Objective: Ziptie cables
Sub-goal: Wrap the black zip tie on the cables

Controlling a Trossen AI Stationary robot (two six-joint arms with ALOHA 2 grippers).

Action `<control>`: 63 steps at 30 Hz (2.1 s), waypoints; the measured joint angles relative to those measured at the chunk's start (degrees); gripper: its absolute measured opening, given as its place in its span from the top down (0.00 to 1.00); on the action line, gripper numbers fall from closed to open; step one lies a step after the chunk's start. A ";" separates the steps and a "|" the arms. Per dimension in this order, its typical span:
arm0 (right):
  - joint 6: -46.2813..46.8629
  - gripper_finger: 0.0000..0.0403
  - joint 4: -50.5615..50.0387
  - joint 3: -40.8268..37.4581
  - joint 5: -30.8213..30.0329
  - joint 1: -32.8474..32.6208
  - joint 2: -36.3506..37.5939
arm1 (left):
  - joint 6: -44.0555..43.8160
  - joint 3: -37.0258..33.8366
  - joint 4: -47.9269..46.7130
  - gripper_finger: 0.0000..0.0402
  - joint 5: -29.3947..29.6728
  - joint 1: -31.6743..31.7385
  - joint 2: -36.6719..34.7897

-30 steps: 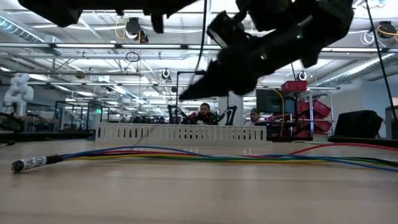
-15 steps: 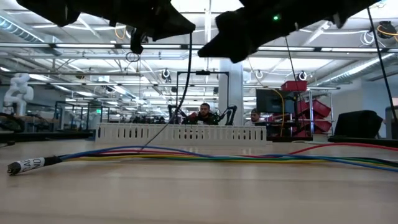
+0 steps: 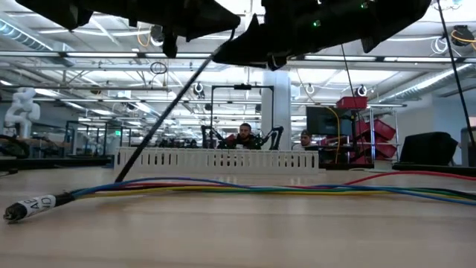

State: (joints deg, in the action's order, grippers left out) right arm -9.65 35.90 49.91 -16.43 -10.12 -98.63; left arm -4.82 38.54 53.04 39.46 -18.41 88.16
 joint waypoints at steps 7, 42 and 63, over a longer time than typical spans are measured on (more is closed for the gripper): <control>-0.90 0.85 -10.24 0.00 -11.37 0.02 1.58 | 2.44 0.00 -0.04 0.97 0.00 0.00 0.00; 12.72 0.85 9.29 -9.99 15.65 5.67 4.57 | 3.67 0.00 -2.45 0.97 0.00 1.25 0.00; 17.26 1.00 14.11 -9.86 27.62 7.49 2.10 | 4.33 -0.02 -1.24 0.97 -0.43 1.60 0.00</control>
State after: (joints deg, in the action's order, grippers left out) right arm 7.61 50.01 40.05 11.20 -2.63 -96.53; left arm -0.49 38.52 51.80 39.04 -16.82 88.16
